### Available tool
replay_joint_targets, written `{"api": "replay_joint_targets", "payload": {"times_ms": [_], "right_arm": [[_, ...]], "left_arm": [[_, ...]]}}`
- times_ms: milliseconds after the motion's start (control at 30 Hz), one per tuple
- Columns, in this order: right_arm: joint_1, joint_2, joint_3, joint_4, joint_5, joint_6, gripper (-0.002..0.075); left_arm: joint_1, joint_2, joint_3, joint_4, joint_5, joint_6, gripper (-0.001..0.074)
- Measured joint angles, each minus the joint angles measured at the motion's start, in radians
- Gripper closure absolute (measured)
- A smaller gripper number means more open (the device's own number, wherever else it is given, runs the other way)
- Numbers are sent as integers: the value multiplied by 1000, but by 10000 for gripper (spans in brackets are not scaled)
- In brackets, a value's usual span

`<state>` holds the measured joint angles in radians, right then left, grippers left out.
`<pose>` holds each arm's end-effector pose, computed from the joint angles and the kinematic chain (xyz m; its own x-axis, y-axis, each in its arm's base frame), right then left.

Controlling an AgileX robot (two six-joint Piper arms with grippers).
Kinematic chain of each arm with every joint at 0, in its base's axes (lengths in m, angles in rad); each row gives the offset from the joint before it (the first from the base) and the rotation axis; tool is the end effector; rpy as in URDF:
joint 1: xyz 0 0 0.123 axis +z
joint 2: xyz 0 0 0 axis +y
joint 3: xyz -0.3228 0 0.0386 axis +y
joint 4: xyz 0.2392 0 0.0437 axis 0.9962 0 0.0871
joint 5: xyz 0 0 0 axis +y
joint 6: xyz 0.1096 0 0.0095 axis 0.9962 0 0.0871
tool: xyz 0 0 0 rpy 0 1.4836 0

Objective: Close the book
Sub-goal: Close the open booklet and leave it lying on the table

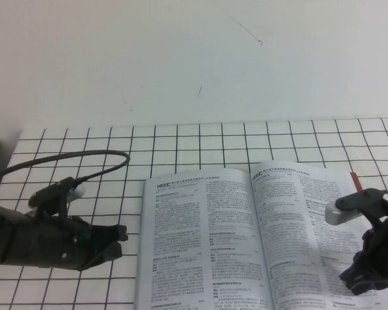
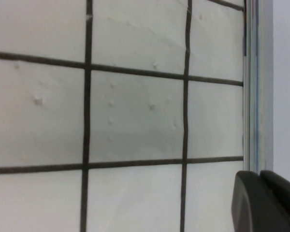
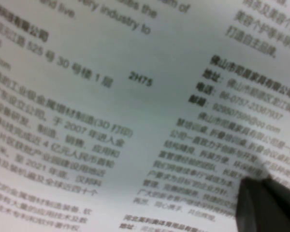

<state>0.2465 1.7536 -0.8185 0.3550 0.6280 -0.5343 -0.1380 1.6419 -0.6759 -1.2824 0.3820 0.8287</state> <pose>0.2730 0.0919 0.1600 -0.8706 -0.4618 -0.1699 -0.4873 0.8572 0.1666 0.2813 -0.0788 0.1843 -0.8880 -0.2720 -0.3707 -0.0555 0.8637 -0.5009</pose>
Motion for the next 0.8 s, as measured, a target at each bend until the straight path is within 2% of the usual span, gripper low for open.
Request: {"api": "replay_joint_targets", "payload": {"times_ms": [300, 800], "right_arm": [[0, 0, 0, 8, -2, -4, 727], [0, 0, 0, 19, -5, -15, 727]], "left_arm": [[0, 63, -65, -5, 120, 60, 738], [-15, 171, -107, 27, 163, 54, 738]]}}
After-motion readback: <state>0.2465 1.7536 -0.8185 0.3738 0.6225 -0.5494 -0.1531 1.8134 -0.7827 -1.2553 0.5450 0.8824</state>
